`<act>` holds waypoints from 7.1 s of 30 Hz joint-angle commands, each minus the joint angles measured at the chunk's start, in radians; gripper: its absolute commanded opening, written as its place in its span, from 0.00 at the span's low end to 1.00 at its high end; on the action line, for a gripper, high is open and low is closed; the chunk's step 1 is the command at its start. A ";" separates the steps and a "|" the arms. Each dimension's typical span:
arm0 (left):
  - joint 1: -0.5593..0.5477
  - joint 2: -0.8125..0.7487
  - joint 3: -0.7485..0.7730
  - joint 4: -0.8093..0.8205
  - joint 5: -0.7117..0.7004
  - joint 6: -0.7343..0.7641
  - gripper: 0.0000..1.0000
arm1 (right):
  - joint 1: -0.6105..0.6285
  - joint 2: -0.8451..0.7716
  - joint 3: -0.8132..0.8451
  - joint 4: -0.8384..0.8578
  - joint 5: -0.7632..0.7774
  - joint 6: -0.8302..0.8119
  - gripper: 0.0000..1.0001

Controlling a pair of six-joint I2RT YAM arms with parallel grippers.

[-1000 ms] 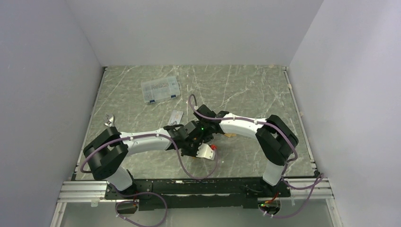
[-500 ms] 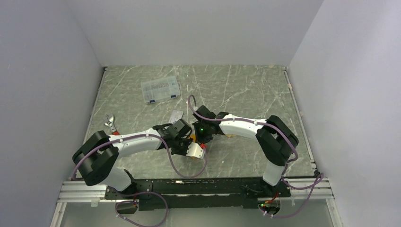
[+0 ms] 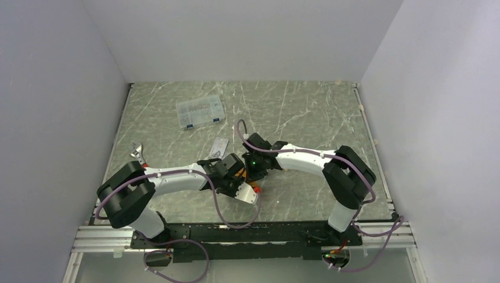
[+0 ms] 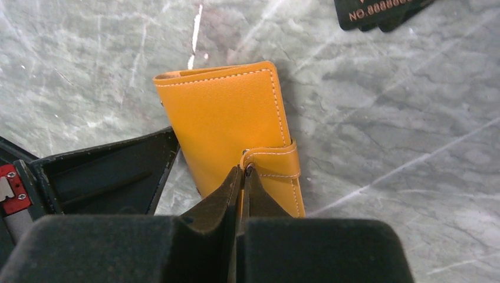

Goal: Put the credit cards into the card holder
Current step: Close the card holder at the center of the board, then reset both arms

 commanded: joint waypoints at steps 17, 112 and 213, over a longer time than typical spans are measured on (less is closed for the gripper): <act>-0.076 0.120 0.053 0.050 0.004 0.115 0.00 | -0.053 -0.011 -0.029 -0.157 -0.034 -0.070 0.00; 0.720 -0.542 0.327 -0.529 0.367 -0.168 0.99 | 0.086 0.040 0.141 -0.212 0.266 0.070 0.52; 0.979 -0.184 -0.578 1.481 -0.044 -0.837 0.99 | -0.830 -0.272 -0.815 1.539 0.542 -0.511 1.00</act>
